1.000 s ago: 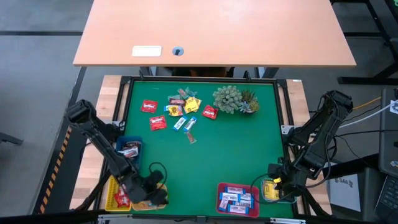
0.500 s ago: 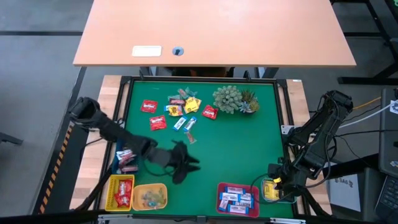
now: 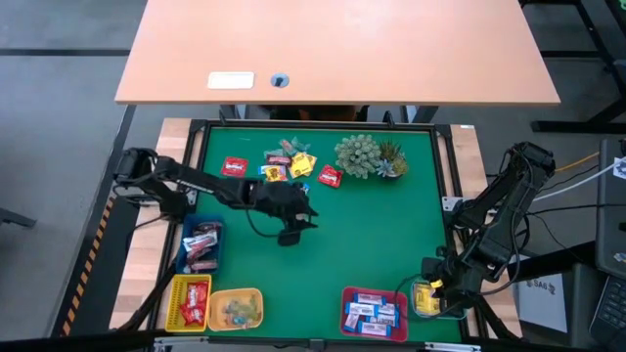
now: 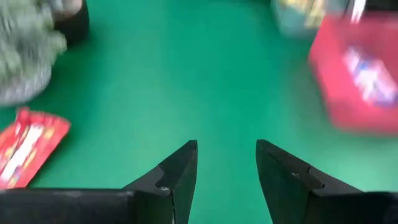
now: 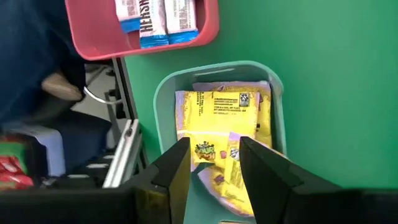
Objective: Sort candy
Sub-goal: Put the transparent candy into the orange bin
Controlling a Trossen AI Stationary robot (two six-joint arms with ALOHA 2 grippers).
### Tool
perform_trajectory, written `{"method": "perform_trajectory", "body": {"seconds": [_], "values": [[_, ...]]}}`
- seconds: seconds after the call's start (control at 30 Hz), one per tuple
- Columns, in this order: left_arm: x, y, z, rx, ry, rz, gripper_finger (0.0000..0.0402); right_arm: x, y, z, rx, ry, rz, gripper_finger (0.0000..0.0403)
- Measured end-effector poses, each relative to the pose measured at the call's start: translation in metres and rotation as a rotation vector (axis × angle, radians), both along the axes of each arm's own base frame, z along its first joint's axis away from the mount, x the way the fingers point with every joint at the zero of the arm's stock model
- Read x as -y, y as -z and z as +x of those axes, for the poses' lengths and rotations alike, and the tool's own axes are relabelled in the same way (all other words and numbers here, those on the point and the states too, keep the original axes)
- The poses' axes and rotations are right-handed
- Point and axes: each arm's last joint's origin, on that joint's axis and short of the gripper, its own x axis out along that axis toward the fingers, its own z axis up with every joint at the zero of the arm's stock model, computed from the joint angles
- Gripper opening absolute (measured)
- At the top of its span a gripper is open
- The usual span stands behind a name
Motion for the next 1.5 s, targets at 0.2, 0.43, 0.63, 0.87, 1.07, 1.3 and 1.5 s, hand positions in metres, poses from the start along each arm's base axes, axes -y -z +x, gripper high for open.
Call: {"method": "perform_trajectory", "body": {"seconds": [0.2, 0.43, 0.63, 0.87, 1.07, 1.3, 1.5], "values": [[-0.017, 0.017, -0.013, -0.209, 0.083, 0.145, 0.0150, 0.002, 0.000, 0.003, 0.136, -0.086, -0.085, 0.0136], [-0.028, 0.021, -0.016, -0.260, 0.110, 0.259, 0.0150, 0.006, -0.001, 0.009, 0.262, -0.088, -0.183, 0.0136], [-0.030, 0.031, -0.013, -0.284, 0.152, 0.302, 0.0150, 0.015, -0.001, 0.022, 0.265, -0.106, -0.204, 0.0136], [-0.030, 0.050, -0.008, -0.345, 0.182, 0.305, 0.0150, 0.031, 0.000, 0.041, 0.257, -0.151, -0.222, 0.0136], [-0.039, 0.067, -0.006, -0.404, 0.165, 0.295, 0.0150, 0.046, 0.000, 0.055, 0.261, -0.172, -0.242, 0.0136], [-0.046, 0.084, -0.004, -0.449, 0.180, 0.245, 0.0150, 0.062, -0.002, 0.071, 0.292, -0.202, -0.240, 0.0136], [-0.044, 0.084, -0.004, -0.449, 0.180, 0.243, 0.0134, 0.073, -0.006, 0.087, 0.389, -0.272, -0.211, 0.0136]]}}
